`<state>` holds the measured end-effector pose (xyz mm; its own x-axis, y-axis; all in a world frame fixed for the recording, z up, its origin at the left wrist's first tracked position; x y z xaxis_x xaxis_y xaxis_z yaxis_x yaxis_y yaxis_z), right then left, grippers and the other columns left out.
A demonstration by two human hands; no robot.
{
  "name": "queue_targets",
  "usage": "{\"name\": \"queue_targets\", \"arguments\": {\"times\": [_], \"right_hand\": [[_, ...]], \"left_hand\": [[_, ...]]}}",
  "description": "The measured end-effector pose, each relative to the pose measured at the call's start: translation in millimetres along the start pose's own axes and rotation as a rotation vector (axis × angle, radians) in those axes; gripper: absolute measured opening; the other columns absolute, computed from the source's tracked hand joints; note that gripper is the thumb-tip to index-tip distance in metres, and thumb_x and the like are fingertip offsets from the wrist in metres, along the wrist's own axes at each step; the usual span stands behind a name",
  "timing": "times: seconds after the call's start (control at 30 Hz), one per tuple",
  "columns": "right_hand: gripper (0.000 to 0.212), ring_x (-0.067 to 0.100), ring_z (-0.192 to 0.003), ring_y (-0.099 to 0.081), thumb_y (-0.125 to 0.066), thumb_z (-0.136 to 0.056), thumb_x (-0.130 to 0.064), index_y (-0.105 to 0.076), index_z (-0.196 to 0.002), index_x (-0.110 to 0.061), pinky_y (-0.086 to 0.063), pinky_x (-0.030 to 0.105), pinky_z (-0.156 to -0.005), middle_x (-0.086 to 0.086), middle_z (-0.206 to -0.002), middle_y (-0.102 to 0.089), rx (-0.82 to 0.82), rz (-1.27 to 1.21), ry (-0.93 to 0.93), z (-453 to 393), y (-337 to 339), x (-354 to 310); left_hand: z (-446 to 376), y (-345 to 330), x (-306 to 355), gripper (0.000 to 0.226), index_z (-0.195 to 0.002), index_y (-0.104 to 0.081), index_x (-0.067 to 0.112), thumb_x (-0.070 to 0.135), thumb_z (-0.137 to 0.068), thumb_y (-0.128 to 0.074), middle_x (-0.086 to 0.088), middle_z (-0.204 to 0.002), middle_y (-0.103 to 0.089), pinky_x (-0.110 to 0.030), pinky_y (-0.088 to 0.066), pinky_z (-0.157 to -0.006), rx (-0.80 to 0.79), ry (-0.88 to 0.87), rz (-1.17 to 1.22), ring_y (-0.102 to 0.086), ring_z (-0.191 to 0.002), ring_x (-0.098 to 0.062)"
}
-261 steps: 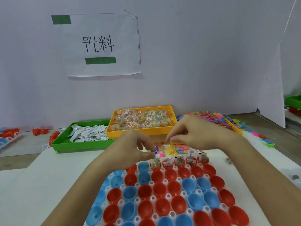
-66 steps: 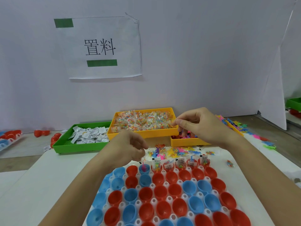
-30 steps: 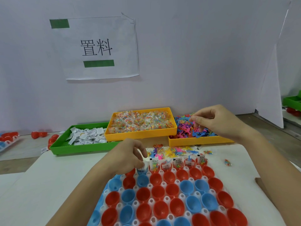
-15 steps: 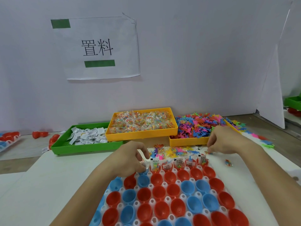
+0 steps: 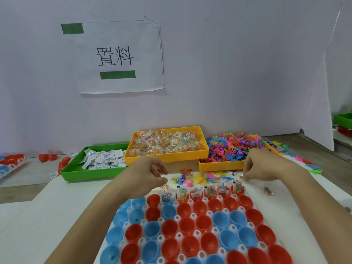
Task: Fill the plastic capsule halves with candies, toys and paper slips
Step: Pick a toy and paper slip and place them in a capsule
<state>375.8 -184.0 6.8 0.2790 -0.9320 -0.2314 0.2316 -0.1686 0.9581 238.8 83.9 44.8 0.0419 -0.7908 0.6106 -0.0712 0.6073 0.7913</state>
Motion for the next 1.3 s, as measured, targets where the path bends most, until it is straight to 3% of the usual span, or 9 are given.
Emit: {"name": "queue_targets", "arguments": {"times": [0.1, 0.2, 0.47, 0.57, 0.67, 0.77, 0.93, 1.17, 1.3], "right_hand": [[0.017, 0.004, -0.076, -0.064, -0.073, -0.088, -0.023, -0.071, -0.071, -0.026, -0.046, 0.019, -0.064, -0.01, -0.079, -0.071, 0.074, -0.044, 0.087, 7.0, 20.9, -12.9], [0.013, 0.007, -0.069, -0.068, -0.071, -0.089, -0.028, -0.071, -0.077, -0.022, -0.049, 0.022, -0.064, -0.005, -0.071, -0.074, 0.152, -0.205, 0.265, 21.3, 42.0, -45.4], [0.001, 0.012, -0.067, -0.071, -0.073, -0.09, -0.017, -0.074, -0.09, -0.018, -0.054, 0.021, -0.063, 0.002, -0.076, -0.076, 0.02, -0.677, 0.663, 62.0, 40.1, -142.6], [0.002, 0.013, -0.064, -0.07, -0.072, -0.091, -0.012, -0.073, -0.09, -0.014, -0.052, 0.017, -0.061, 0.003, -0.073, -0.075, 0.052, -0.753, 0.682, 64.0, 40.8, -150.3], [0.002, 0.015, -0.062, -0.07, -0.07, -0.093, -0.013, -0.069, -0.094, -0.014, -0.05, 0.016, -0.059, 0.007, -0.071, -0.074, 0.085, -0.833, 0.671, 63.5, 43.2, -148.2], [0.003, 0.013, -0.062, -0.069, -0.067, -0.095, -0.013, -0.069, -0.095, -0.013, -0.051, 0.016, -0.06, 0.008, -0.069, -0.073, 0.096, -0.876, 0.671, 62.8, 43.7, -147.2], [0.011, 0.014, -0.066, -0.069, -0.065, -0.096, -0.014, -0.076, -0.093, -0.011, -0.05, 0.015, -0.061, 0.005, -0.072, -0.074, 0.098, -0.898, 0.654, 59.9, 40.4, -147.7], [0.012, 0.005, -0.088, -0.072, -0.075, -0.089, -0.022, -0.078, -0.1, -0.023, -0.058, 0.021, -0.081, -0.008, -0.091, -0.077, 0.15, -0.78, 0.63, 59.5, 40.4, -146.7], [0.011, 0.004, -0.083, -0.072, -0.071, -0.092, -0.018, -0.076, -0.093, -0.028, -0.056, 0.015, -0.073, -0.011, -0.088, -0.077, 0.137, -0.756, 0.645, 60.2, 36.3, -154.1]], "left_hand": [[0.5, 4.8, 10.4, 0.002, -0.091, -0.068, 0.025, 0.023, -0.09, -0.069, 0.002, -0.079, -0.063, -0.008, -0.042, -0.055, 0.047, -0.053, 0.054, -0.052, -0.057, 0.003], [1.7, 7.6, 25.5, 0.003, -0.089, -0.069, 0.023, 0.021, -0.091, -0.067, 0.003, -0.081, -0.064, -0.012, -0.047, -0.059, 0.107, -0.119, 0.114, -0.055, -0.061, 0.003], [8.1, -5.8, 58.9, 0.016, -0.101, -0.068, 0.024, 0.021, -0.086, -0.075, -0.001, -0.086, -0.075, -0.019, -0.053, -0.067, 0.07, -0.267, 0.398, -0.072, -0.076, -0.012], [8.7, -1.1, 58.7, 0.019, -0.098, -0.068, 0.022, 0.012, -0.085, -0.075, -0.002, -0.077, -0.076, -0.02, -0.055, -0.07, 0.114, -0.275, 0.466, -0.073, -0.074, -0.014], [8.8, 5.4, 55.7, 0.026, -0.102, -0.066, 0.016, 0.001, -0.082, -0.074, -0.01, -0.074, -0.074, -0.035, -0.06, -0.077, 0.151, -0.269, 0.61, -0.074, -0.075, -0.024], [11.8, 9.7, 60.4, 0.028, -0.095, -0.066, 0.018, -0.005, -0.079, -0.073, -0.011, -0.069, -0.072, -0.03, -0.059, -0.07, 0.167, -0.314, 0.7, -0.073, -0.071, -0.024], [14.8, 15.8, 62.4, 0.024, -0.089, -0.071, 0.019, -0.003, -0.08, -0.074, 0.0, -0.07, -0.074, -0.015, -0.051, -0.063, 0.244, -0.338, 0.588, -0.071, -0.068, -0.01], [13.9, 20.5, 52.7, 0.02, -0.088, -0.072, 0.025, 0.007, -0.082, -0.077, 0.006, -0.073, -0.076, -0.021, -0.055, -0.067, 0.317, -0.27, 0.437, -0.072, -0.072, -0.008], [11.8, 20.5, 49.3, 0.023, -0.084, -0.071, 0.028, 0.007, -0.081, -0.077, 0.008, -0.07, -0.075, -0.021, -0.054, -0.065, 0.324, -0.242, 0.39, -0.072, -0.069, -0.006]]}}
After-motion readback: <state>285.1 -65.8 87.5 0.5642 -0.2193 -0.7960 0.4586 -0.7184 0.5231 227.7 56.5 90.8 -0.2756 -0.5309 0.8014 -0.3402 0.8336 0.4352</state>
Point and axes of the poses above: each hand's wrist, its own z-axis away from the middle knuckle, its own y-axis out of the back of the hand, x = y × z, the point moved 10 cm from there along -z, towards the middle knuckle
